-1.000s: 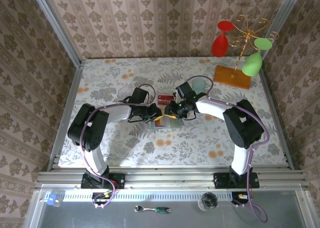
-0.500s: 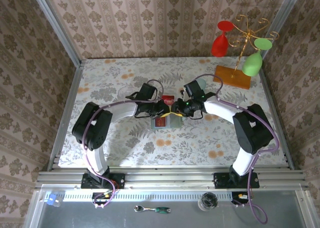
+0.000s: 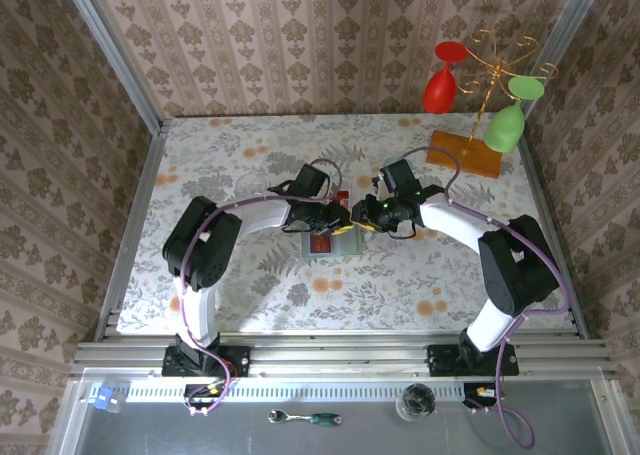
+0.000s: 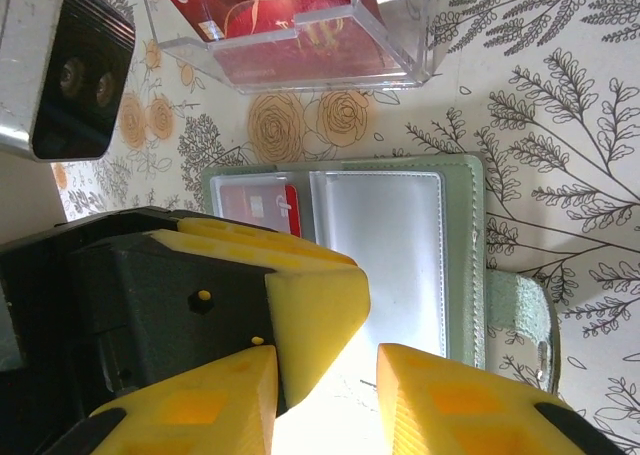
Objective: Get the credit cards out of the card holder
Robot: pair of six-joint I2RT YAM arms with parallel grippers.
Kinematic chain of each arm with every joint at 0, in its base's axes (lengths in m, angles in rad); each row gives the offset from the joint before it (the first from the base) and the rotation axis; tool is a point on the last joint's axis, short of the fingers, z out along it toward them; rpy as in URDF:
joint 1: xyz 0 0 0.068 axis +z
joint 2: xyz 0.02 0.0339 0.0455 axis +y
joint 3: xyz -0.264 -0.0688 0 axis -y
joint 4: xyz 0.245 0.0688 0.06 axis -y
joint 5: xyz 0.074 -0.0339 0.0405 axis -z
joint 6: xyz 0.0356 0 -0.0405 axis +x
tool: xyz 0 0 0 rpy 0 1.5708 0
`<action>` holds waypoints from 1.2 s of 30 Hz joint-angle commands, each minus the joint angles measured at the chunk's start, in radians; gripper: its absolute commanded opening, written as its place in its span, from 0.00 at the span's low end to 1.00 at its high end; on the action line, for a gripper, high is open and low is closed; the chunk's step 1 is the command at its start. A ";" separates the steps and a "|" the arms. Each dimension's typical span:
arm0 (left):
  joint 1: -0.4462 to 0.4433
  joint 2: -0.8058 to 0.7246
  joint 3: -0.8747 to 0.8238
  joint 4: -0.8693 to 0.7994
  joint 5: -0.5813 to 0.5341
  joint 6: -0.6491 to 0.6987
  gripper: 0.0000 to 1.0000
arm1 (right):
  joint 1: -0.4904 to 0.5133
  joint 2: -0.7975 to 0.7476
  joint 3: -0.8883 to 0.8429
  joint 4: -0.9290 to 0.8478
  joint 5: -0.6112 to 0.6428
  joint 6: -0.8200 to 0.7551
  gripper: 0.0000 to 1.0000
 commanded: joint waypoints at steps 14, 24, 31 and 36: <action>0.074 -0.169 -0.130 -0.017 -0.056 0.042 0.19 | 0.060 0.097 0.057 0.017 -0.046 0.032 0.32; 0.160 -0.275 -0.289 0.019 -0.063 0.054 0.15 | 0.130 0.200 0.153 0.008 -0.038 0.053 0.31; 0.196 -0.275 -0.338 0.032 -0.051 0.064 0.10 | 0.152 0.230 0.171 0.002 -0.037 0.061 0.31; 0.195 -0.261 -0.361 0.078 -0.036 0.057 0.05 | 0.155 0.238 0.172 -0.008 -0.037 0.060 0.31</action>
